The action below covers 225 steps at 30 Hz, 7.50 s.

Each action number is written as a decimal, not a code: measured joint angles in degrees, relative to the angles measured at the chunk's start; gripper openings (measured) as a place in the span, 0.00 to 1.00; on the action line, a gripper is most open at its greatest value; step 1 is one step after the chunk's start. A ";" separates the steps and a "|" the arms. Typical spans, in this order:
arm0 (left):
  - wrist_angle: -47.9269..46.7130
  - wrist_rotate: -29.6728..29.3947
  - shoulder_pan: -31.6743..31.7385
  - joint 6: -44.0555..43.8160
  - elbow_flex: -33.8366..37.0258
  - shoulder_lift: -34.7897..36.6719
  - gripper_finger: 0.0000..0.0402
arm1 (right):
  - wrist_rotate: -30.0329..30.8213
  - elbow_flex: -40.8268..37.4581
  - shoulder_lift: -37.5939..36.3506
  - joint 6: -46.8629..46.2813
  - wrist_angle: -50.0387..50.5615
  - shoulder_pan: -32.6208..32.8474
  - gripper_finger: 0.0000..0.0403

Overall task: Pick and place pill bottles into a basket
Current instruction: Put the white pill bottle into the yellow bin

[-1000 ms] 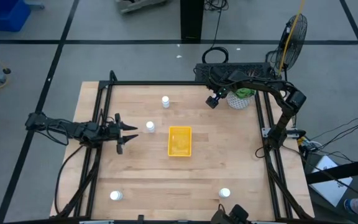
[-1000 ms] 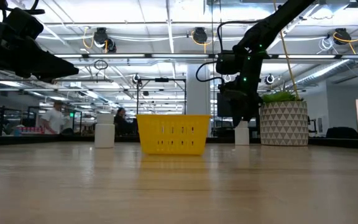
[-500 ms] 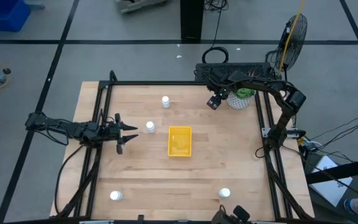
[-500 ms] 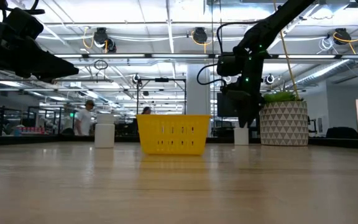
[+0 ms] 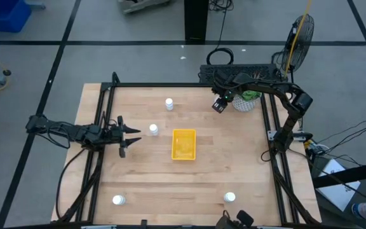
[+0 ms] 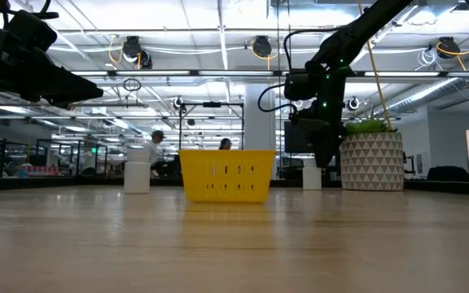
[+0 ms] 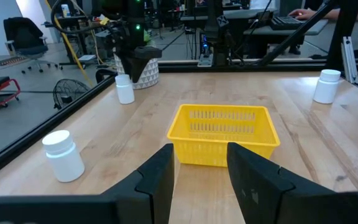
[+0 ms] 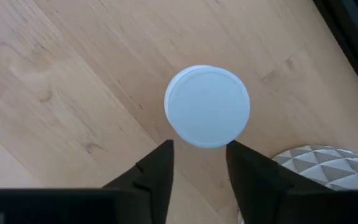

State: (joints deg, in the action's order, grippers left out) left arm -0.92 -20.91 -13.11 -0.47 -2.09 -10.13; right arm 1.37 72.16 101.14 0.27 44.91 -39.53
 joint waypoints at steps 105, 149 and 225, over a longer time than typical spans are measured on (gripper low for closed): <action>0.02 0.00 0.00 -0.02 0.00 0.01 0.38 | -1.33 -1.29 -15.25 -9.60 -20.35 32.70 0.36; 0.02 0.02 0.01 -0.04 0.02 -1.82 0.38 | -1.72 15.98 6.67 -5.57 -2.51 37.69 0.36; 0.09 0.00 0.00 0.00 0.02 -2.62 0.38 | 0.32 9.73 5.57 -6.18 -12.18 34.46 0.70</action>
State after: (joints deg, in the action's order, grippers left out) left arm -0.83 -20.91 -13.11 -0.47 -2.07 -12.75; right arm 1.69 81.89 106.71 -5.91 32.73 -5.07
